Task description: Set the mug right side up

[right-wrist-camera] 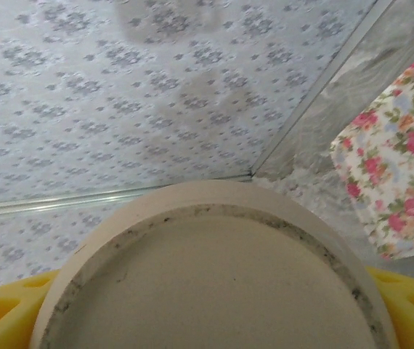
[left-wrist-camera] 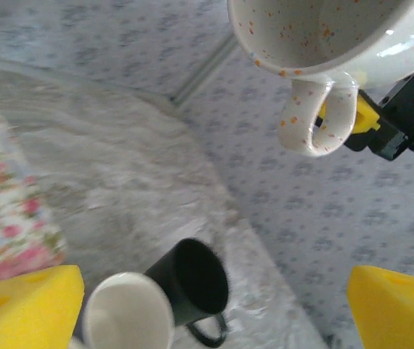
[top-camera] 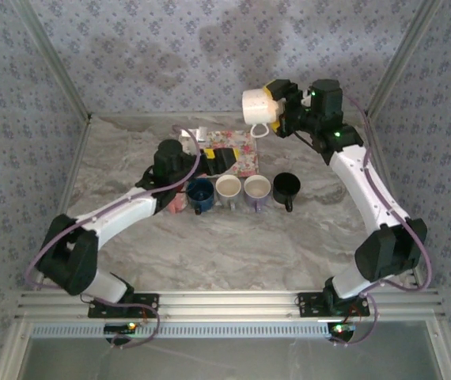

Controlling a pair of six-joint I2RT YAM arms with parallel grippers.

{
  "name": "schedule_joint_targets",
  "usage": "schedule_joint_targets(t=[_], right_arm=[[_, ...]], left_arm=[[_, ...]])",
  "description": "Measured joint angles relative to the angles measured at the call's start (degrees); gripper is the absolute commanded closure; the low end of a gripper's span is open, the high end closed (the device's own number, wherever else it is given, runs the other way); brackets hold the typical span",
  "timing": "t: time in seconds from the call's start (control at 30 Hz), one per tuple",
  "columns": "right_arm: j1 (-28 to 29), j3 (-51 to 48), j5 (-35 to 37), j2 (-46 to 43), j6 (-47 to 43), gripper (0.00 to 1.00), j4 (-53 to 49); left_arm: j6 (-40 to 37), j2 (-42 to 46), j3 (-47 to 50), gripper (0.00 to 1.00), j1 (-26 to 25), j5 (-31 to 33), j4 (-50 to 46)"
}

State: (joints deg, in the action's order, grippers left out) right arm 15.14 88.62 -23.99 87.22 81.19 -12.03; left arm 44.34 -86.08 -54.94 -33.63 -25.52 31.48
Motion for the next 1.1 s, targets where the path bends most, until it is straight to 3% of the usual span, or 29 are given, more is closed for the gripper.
schedule_joint_targets(t=[0.1,0.33,0.8,1.1], right_arm=[[0.0,0.0,-0.8,-2.1,1.3,0.73,-0.7],[-0.1,-2.0,-1.8,-6.1,4.0,0.72,-1.1],[-0.1,-5.8,-4.1,-9.2,8.7,0.72,-1.3],[0.9,-8.7,-4.1,-13.5,9.7,0.72,-1.2]], left_arm=[[6.3,-4.9,-1.6,0.21,0.0,-3.9,10.9],[12.3,-7.5,-3.1,0.2,-1.6,-8.2,25.8],[10.1,-7.3,-4.5,0.26,-3.1,-11.0,27.0],[9.3,-9.3,-8.5,0.37,-3.5,-12.2,25.2]])
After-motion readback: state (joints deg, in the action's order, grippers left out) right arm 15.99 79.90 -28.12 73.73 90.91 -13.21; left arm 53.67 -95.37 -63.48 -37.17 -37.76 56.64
